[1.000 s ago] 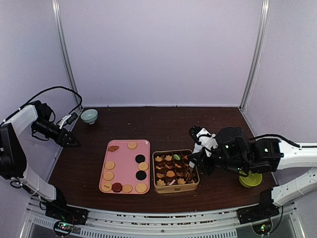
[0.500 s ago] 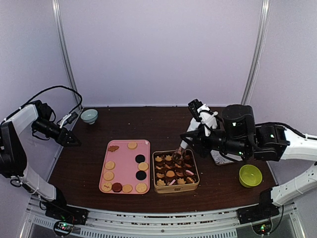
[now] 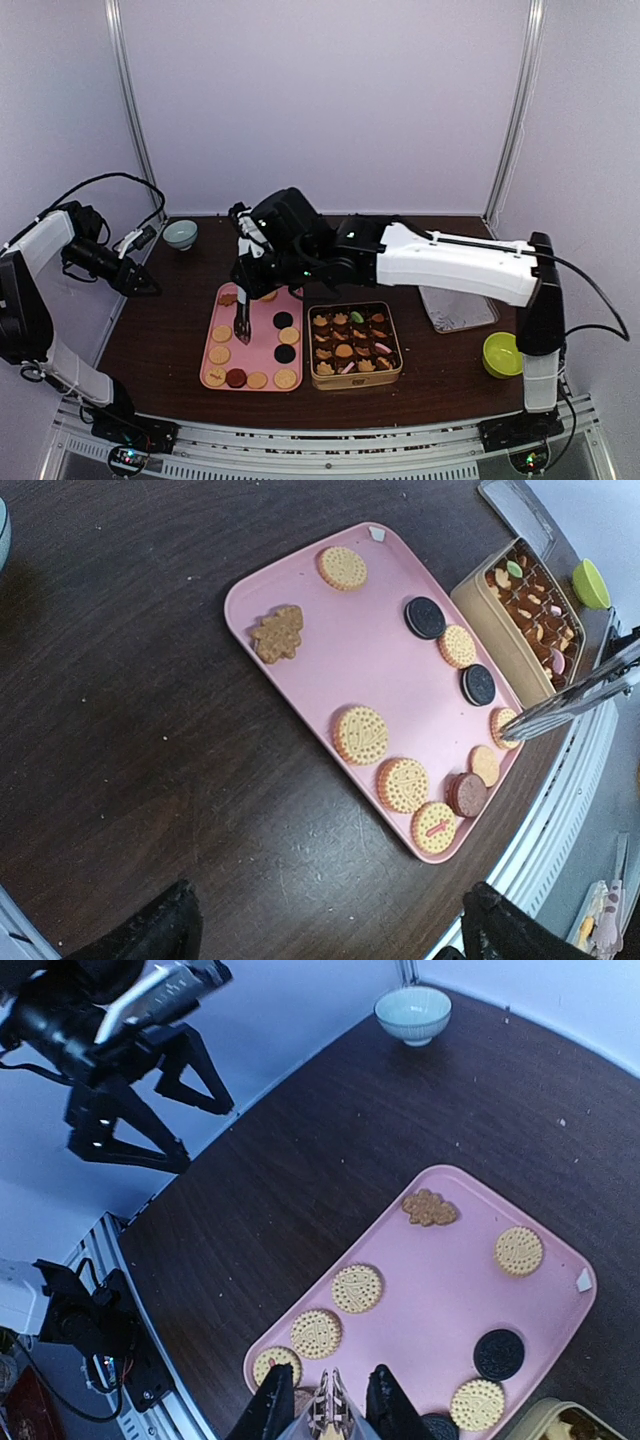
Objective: Pack the cookies
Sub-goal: Place the clamp on the plate.
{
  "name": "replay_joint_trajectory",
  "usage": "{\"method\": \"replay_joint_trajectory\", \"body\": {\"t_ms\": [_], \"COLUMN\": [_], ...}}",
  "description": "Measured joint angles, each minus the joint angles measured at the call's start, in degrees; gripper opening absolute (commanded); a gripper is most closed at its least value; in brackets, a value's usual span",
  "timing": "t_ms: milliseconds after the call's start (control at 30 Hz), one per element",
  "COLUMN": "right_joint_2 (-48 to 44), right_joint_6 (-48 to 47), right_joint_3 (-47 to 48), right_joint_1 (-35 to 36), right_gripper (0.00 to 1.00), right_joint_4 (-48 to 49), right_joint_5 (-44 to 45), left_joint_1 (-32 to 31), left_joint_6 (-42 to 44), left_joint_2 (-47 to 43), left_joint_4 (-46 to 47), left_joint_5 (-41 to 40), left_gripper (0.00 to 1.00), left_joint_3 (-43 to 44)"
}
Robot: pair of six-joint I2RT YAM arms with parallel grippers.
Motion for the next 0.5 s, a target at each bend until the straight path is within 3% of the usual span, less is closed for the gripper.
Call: {"method": "replay_joint_trajectory", "body": {"t_ms": [100,267,500], "right_joint_2": [6.99,12.59,14.6], "right_joint_6": [4.11,11.23,20.79], "right_joint_3": [5.77,7.04,7.04], "right_joint_1": [-1.18,-4.79,-8.59], "right_gripper": [0.2,0.22,0.34], "right_joint_4": [-3.06,-4.22,-2.05], "right_joint_5": [-2.36,-4.13,-5.38], "left_joint_1": [0.0,0.0,0.0], "left_joint_6": [0.02,0.24,0.48], "left_joint_2": [-0.07,-0.13,-0.72], "left_joint_4": [0.0,0.0,0.0], "left_joint_5": [-0.2,-0.28,-0.39], "left_gripper": [0.93,0.93,0.93], "left_joint_3": [-0.02,-0.11,-0.33]}}
